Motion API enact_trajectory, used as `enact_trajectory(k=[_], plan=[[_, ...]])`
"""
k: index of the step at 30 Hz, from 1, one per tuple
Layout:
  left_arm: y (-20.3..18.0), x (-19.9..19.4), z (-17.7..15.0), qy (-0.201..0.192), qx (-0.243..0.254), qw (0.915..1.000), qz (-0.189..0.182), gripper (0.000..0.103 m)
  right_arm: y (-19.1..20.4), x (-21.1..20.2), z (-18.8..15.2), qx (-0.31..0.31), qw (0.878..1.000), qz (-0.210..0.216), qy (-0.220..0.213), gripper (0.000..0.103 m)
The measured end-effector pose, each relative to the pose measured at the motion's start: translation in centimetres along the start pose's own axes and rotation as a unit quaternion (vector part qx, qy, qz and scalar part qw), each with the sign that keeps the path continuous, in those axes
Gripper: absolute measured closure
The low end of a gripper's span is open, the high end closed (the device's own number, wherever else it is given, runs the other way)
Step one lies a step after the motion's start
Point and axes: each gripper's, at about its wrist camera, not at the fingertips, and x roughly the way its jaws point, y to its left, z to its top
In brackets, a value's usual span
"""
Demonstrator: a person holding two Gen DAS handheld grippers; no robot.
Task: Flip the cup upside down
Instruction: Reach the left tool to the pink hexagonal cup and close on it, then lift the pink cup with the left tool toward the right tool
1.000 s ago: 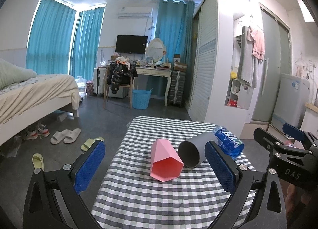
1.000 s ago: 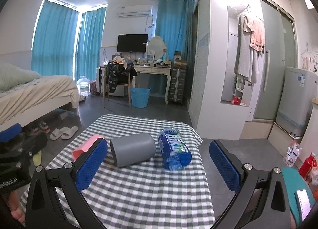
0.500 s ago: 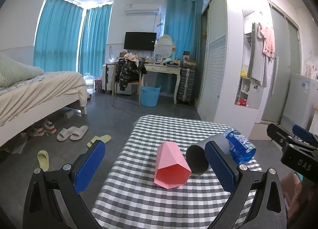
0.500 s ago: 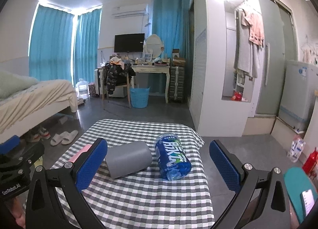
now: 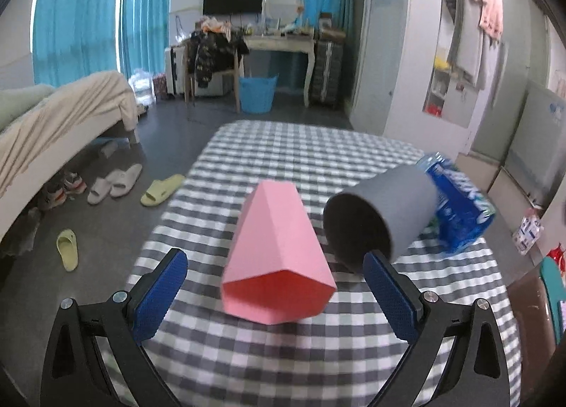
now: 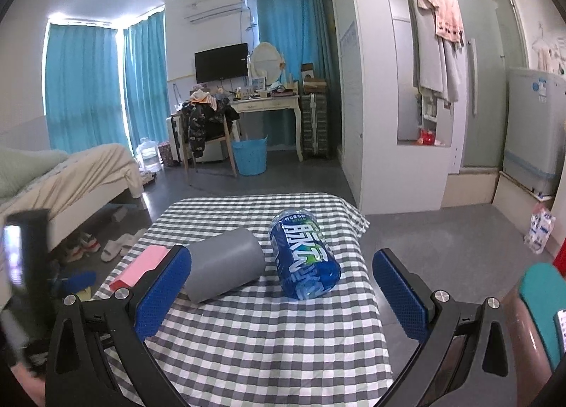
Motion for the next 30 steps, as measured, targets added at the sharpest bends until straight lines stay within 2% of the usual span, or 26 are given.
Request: enact_trajectory(k=[1,3,8,14,21,27,29,30], plan=[[-0.1,0.4,0.0,0.008,-0.002,0.9999,-0.006,0.022,-0.1,0.0,0.0,-0.002,1.0,-0.002,0.001,0.0],[-0.4,1.3,-0.3,0.025,0.002,0.9996,-0.01,0.036,-0.3,0.0,0.1,-0.002,1.0,-0.005,0.002,0.0],[-0.5,-0.1,-1.1,0.021,-0.005,0.9996,-0.016,0.036,-0.5,-0.1,0.1,-0.001,1.0,-0.004,0.004,0.0],[-0.6,-4.1,-4.9,0.04,-0.01,0.999,-0.015,0.036,-0.9,-0.9,0.0,0.006,1.0,0.0,0.001,0.0],[-3.9,-9.0,-8.7,0.066,0.016,0.9961,-0.056,0.036,-1.6,-2.4,-0.2,0.004,1.0,0.001,-0.011,0.0],[-7.2,-10.5,-9.9,0.062,0.034,0.9956,-0.06,0.036,-2.8,-3.9,-0.3,-0.006,1.0,-0.014,-0.019,0.0],[-7.6,-10.7,-10.2,0.062,0.038,0.9956,-0.058,0.034,-3.6,-4.2,-0.2,-0.005,1.0,-0.019,-0.019,0.0],[-7.8,-10.8,-10.4,0.063,0.042,0.9956,-0.056,0.026,-4.0,-4.4,-0.2,-0.003,1.0,-0.018,-0.017,0.0]])
